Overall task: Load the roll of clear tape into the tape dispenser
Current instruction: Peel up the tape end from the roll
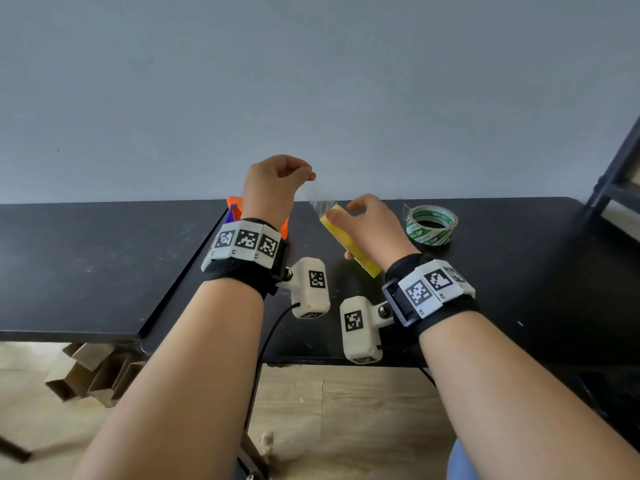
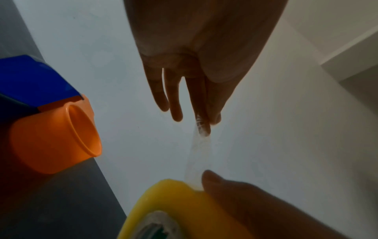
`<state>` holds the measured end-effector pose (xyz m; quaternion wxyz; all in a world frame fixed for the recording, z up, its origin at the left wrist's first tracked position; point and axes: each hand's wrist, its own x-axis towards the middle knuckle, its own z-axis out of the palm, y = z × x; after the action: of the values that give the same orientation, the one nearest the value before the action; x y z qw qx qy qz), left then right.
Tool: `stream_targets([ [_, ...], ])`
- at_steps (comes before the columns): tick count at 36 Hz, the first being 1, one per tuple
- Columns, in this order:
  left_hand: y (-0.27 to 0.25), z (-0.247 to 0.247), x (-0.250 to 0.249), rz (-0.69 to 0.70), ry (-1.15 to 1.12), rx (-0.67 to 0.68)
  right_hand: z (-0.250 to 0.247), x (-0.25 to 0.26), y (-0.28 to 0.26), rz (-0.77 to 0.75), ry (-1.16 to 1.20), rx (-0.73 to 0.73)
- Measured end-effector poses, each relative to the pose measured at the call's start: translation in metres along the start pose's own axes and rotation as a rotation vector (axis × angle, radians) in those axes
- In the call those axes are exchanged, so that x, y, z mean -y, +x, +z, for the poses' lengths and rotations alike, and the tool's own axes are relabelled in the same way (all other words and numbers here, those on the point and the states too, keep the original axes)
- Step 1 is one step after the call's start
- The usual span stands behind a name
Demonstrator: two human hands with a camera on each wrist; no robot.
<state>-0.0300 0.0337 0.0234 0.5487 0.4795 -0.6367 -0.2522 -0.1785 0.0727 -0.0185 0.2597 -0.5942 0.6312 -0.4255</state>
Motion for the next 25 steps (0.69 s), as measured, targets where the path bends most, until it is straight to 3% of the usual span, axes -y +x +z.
stream_targets([
  [9,0.002,-0.002,0.011,-0.039,0.096,-0.06,-0.003,-0.001,-0.003,-0.037,-0.02,-0.065],
  [17,0.005,-0.006,0.01,-0.08,0.127,-0.148,-0.012,0.002,-0.007,-0.059,-0.127,0.14],
  [25,0.001,-0.006,0.022,-0.12,0.157,-0.224,-0.01,0.006,-0.003,-0.154,-0.152,-0.055],
])
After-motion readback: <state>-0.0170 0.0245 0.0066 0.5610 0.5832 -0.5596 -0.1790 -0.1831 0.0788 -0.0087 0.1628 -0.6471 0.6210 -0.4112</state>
